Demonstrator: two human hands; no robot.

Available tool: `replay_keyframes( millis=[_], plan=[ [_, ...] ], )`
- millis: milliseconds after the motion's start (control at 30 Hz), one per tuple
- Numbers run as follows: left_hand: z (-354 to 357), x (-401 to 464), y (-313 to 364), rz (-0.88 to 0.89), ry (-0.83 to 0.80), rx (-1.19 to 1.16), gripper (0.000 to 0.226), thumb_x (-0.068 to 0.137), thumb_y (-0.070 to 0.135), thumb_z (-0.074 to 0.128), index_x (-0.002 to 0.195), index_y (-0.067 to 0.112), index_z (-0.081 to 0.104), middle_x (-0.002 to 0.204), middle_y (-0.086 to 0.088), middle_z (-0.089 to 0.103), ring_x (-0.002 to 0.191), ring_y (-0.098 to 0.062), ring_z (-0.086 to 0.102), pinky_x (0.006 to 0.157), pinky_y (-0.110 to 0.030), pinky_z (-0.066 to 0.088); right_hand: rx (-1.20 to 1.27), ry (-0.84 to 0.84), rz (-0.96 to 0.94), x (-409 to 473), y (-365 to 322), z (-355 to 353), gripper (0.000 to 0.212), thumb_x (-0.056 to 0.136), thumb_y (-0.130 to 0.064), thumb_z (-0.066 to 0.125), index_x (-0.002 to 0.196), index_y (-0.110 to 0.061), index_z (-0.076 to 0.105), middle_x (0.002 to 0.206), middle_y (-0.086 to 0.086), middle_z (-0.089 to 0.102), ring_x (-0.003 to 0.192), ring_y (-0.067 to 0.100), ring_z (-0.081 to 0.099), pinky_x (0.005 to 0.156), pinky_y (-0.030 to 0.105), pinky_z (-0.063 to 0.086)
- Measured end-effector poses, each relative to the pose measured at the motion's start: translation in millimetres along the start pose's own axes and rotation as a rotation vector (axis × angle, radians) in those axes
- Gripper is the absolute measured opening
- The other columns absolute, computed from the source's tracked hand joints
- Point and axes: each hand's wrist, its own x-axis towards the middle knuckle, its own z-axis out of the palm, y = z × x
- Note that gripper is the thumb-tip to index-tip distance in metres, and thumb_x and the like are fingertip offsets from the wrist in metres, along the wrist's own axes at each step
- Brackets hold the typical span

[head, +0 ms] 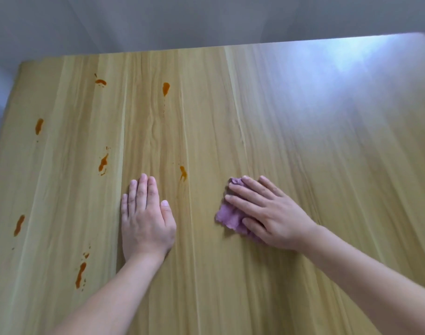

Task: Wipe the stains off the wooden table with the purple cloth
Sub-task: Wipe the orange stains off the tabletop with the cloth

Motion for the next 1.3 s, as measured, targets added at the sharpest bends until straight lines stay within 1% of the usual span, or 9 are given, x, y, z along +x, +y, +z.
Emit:
replay_keyframes(
  millis=[133, 267, 500, 633, 700, 800, 933, 1133, 1300],
  plan=[
    [2.8, -1.8, -0.5, 0.003, 0.012, 0.006, 0.062, 0.093, 0.034, 0.022, 0.151, 0.013, 0.019, 0.16, -0.001, 0.012, 0.148, -0.016, 0.005, 0.12, -0.034, 0.001, 0.032, 0.094, 0.444, 29.1, 70.0, -15.8, 0.057, 0.095, -0.047, 0.026, 0.15, -0.032, 0.026, 0.16, -0.006, 0.018, 0.148, 0.019, 0.006, 0.119, 0.042, 0.005],
    [4.0, -0.6, -2.5, 0.014, 0.021, 0.016, 0.058, 0.097, 0.03, 0.029, 0.152, 0.013, 0.018, 0.16, -0.002, 0.011, 0.148, -0.017, 0.005, 0.12, -0.035, 0.002, 0.122, 0.164, 0.81, 69.8, 40.5, -8.2, 0.057, 0.098, -0.04, 0.024, 0.153, -0.027, 0.016, 0.162, -0.002, 0.005, 0.148, 0.024, -0.005, 0.119, 0.043, -0.006],
    [5.1, -3.0, -1.1, 0.015, 0.057, -0.008, 0.058, 0.096, 0.029, 0.03, 0.151, 0.012, 0.021, 0.16, -0.003, 0.015, 0.147, -0.018, 0.008, 0.12, -0.035, 0.003, 0.1, 0.134, 0.238, -36.9, -134.4, 31.0, 0.054, 0.097, -0.039, 0.034, 0.148, -0.023, 0.034, 0.158, -0.003, 0.024, 0.148, 0.023, 0.008, 0.118, 0.045, 0.012],
    [6.3, -3.0, -2.2, 0.023, 0.065, -0.012, 0.058, 0.096, 0.031, 0.028, 0.15, 0.012, 0.022, 0.159, -0.004, 0.016, 0.147, -0.019, 0.009, 0.12, -0.037, 0.005, 0.034, 0.034, -0.057, -81.4, -107.4, 34.4, 0.053, 0.098, -0.043, 0.037, 0.149, -0.029, 0.033, 0.158, -0.009, 0.023, 0.148, 0.018, 0.008, 0.119, 0.043, 0.012],
    [6.4, -3.1, -1.6, 0.024, 0.07, -0.016, 0.058, 0.096, 0.031, 0.028, 0.15, 0.011, 0.023, 0.159, -0.005, 0.017, 0.147, -0.019, 0.01, 0.12, -0.037, 0.006, -0.002, 0.024, -0.006, -67.9, -69.5, 26.9, 0.054, 0.097, -0.046, 0.033, 0.149, -0.032, 0.033, 0.158, -0.01, 0.024, 0.148, 0.017, 0.011, 0.119, 0.044, 0.012],
    [7.2, -2.1, -0.8, 0.023, 0.075, -0.026, 0.058, 0.096, 0.031, 0.028, 0.15, 0.011, 0.023, 0.159, -0.005, 0.017, 0.147, -0.019, 0.01, 0.12, -0.037, 0.006, 0.017, 0.119, 0.363, -31.4, -22.0, 14.3, 0.058, 0.094, -0.048, 0.024, 0.15, -0.033, 0.028, 0.159, -0.01, 0.02, 0.148, 0.017, 0.007, 0.118, 0.046, 0.008],
    [9.4, -3.7, -3.4, 0.029, 0.098, -0.027, 0.058, 0.096, 0.031, 0.026, 0.15, 0.012, 0.024, 0.159, -0.004, 0.018, 0.147, -0.019, 0.011, 0.12, -0.036, 0.006, 0.087, 0.187, 0.64, -1.0, -48.9, 23.9, 0.056, 0.098, -0.041, 0.024, 0.151, -0.029, 0.02, 0.162, -0.005, 0.009, 0.148, 0.023, -0.003, 0.119, 0.044, -0.003],
    [8.1, -9.5, -1.9, 0.024, 0.066, 0.006, 0.059, 0.097, 0.033, 0.022, 0.151, 0.011, 0.018, 0.16, -0.005, 0.013, 0.147, -0.02, 0.008, 0.12, -0.037, 0.005, 0.05, 0.105, 0.054, -101.9, -164.9, 49.2, 0.054, 0.098, -0.041, 0.035, 0.149, -0.025, 0.032, 0.159, -0.003, 0.023, 0.149, 0.023, 0.005, 0.119, 0.044, 0.008],
    [4.0, -27.9, -0.5, 0.035, -0.077, 0.077, 0.061, 0.098, 0.038, 0.013, 0.153, 0.013, 0.001, 0.161, -0.002, -0.004, 0.148, -0.018, -0.006, 0.12, -0.037, -0.003, 0.04, -0.02, -0.099, -156.4, -104.4, 36.7, 0.052, 0.099, -0.045, 0.032, 0.15, -0.037, 0.026, 0.159, -0.012, 0.017, 0.148, 0.015, 0.0, 0.12, 0.04, 0.002]
  ],
)
